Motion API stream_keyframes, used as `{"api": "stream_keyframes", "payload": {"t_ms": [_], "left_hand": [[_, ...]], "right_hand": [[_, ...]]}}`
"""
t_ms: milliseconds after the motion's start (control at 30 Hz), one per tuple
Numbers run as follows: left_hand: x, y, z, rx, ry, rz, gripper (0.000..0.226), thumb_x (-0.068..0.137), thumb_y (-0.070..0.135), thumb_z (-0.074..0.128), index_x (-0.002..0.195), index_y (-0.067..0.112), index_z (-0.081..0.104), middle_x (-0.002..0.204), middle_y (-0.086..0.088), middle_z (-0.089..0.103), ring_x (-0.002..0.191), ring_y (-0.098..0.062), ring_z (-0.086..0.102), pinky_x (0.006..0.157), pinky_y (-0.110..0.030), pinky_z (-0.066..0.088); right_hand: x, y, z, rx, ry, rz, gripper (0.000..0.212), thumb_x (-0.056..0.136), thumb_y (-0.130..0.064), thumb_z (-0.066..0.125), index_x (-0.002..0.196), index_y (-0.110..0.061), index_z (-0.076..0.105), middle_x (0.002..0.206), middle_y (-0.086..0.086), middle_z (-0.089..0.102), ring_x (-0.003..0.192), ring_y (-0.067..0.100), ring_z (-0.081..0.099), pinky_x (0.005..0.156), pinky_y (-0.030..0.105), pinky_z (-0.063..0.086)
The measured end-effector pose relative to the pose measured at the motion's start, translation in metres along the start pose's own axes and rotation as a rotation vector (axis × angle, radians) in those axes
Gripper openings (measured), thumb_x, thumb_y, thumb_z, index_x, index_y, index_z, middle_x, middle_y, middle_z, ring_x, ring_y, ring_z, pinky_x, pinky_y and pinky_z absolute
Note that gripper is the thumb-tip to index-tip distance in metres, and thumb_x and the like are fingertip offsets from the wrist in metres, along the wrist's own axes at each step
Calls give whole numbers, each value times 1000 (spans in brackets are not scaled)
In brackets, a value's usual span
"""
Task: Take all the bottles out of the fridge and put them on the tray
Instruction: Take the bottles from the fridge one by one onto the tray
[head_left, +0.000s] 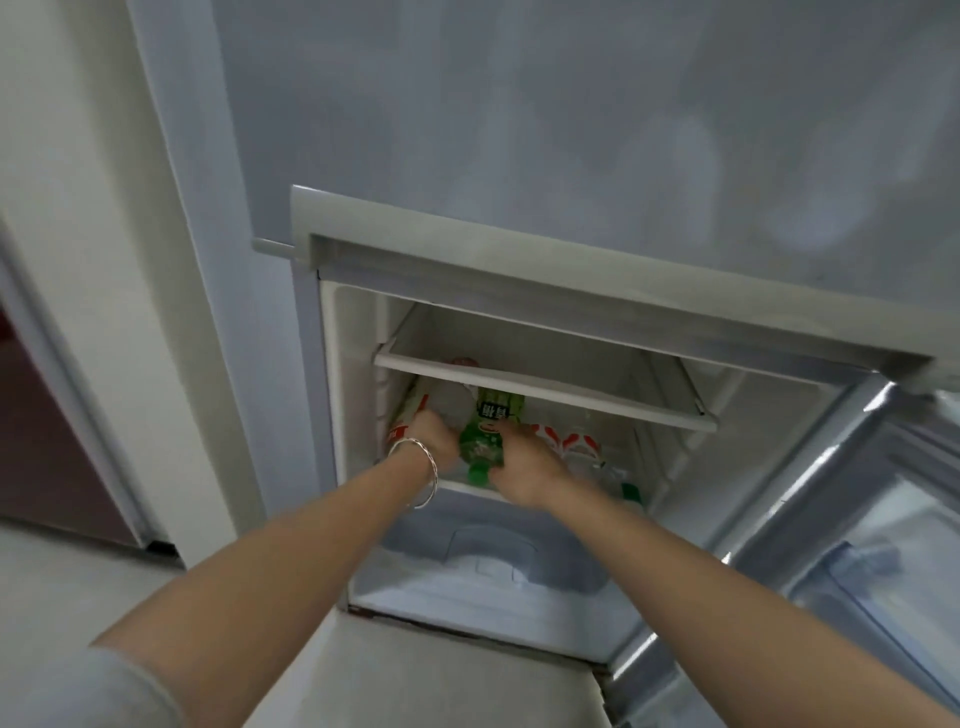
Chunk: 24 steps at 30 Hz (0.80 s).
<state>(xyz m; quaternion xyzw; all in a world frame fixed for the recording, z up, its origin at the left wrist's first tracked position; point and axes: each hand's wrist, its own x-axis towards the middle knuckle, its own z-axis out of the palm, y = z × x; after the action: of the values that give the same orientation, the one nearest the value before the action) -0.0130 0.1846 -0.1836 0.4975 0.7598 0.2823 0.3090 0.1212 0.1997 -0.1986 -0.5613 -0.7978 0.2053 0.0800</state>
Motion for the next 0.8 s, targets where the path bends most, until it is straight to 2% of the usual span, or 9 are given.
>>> {"api": "stream_keyframes", "payload": {"t_ms": [200,333,433,500,567,600,667,733,800], "left_hand": [[-48,-2,-28,67,-31,44,33,92,14,53,121,-2,60,118,-18,65,109,-33,62,92,-35,50],[-82,9,-56,249,-58,82,31,92,21,53,111,-1,62,104,-16,68,89,-29,63,69,-30,45],[-103,32,-75,294,-56,129,22,85,24,57,72,7,58,66,-8,59,57,-19,53,50,-25,36],[-121,57,-86,331,-35,166,33,85,24,58,57,11,48,56,-7,50,48,-18,45,46,-25,32],[-136,82,-93,379,-34,210,31,82,30,60,60,9,54,61,-14,55,51,-26,51,49,-24,34],[-143,92,-95,397,-43,226,32,81,32,61,61,8,55,62,-14,56,51,-25,49,50,-25,34],[-160,116,-99,451,-37,279,36,80,36,60,58,10,52,62,-12,58,49,-20,44,50,-26,35],[-177,141,-99,468,-6,346,38,78,42,61,56,12,54,59,-8,59,51,-22,49,53,-26,38],[-192,162,-101,520,57,446,38,76,45,59,56,13,55,57,-4,56,56,-23,49,51,-26,36]], "right_hand": [[-25,-16,-9,-3,-36,-58,59,84,-15,61,139,-11,40,131,14,50,115,31,54,92,34,48],[-43,-29,-30,-22,-108,-76,71,84,-19,60,146,-15,28,140,14,42,121,31,50,98,33,45],[-61,-40,-51,-24,-131,-91,78,78,-19,63,147,-20,26,139,6,42,122,27,51,96,27,44],[-72,-41,-68,-40,-108,-96,80,73,-24,69,143,-20,29,135,6,50,116,26,56,95,31,48],[-82,-39,-84,-60,-113,-113,85,70,-27,75,141,-18,29,130,6,53,113,29,57,89,32,48],[-89,-39,-93,-85,-124,-122,84,66,-26,78,137,-18,34,124,7,56,110,30,59,87,34,51],[-111,-38,-112,-112,-114,-175,61,66,-20,79,120,-16,51,112,9,64,102,29,63,84,39,56],[-131,-33,-131,-92,-114,-230,43,73,-16,77,111,-14,57,113,9,65,100,24,63,89,38,55],[-148,-28,-149,-21,-135,-254,47,74,-24,80,114,-16,58,118,5,65,102,20,61,95,38,52]]}}
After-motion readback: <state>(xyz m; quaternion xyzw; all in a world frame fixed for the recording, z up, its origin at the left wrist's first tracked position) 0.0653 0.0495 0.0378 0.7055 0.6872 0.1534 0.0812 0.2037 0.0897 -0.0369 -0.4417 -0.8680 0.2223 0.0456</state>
